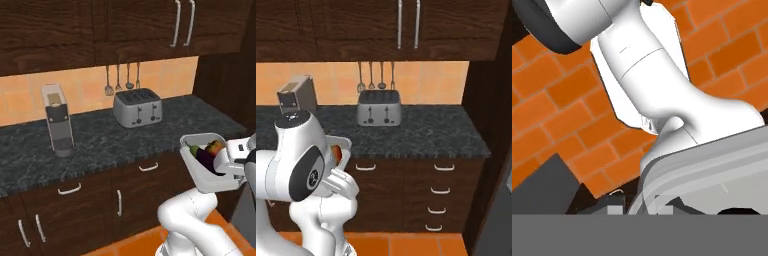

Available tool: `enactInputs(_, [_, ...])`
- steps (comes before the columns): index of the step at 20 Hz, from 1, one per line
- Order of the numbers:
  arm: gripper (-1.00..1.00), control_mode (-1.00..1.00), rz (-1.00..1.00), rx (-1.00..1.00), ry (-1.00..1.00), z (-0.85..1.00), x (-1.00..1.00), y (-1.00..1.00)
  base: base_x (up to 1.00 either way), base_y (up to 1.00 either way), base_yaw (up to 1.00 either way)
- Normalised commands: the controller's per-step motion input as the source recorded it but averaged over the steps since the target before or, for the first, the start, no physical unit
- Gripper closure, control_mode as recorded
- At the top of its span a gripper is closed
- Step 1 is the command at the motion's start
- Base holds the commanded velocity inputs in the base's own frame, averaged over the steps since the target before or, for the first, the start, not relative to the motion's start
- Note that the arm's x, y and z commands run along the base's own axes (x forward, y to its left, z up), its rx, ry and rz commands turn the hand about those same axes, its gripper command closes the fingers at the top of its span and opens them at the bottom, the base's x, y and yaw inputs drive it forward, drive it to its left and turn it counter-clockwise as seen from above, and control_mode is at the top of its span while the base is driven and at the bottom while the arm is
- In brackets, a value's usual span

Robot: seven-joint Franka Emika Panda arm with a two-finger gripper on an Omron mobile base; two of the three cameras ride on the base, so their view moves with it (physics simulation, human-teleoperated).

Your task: Take the meat container that has the steak and place it on the second highest rack of the freezer. Then take the vegetable container that has the eggplant and bell pepper and place it on the highest rack of the freezer.

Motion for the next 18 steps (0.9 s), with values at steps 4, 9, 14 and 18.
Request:
enactInputs(4, [1.0, 1.0, 0.0, 0.0, 0.0, 0.0, 0.0, 0.0, 0.0, 0.01, -1.0])
enactInputs(9, [1.0, 1.0, 0.0, 0.0, 0.0, 0.0, 0.0, 0.0, 0.0, 0.0, -0.99])
enactInputs(14, [1.0, 1.0, 0.0, 0.0, 0.0, 0.0, 0.0, 0.0, 0.0, 0.0, -0.96])
enactInputs(18, [1.0, 1.0, 0.0, 0.0, 0.0, 0.0, 0.0, 0.0, 0.0, 0.0, -0.95])
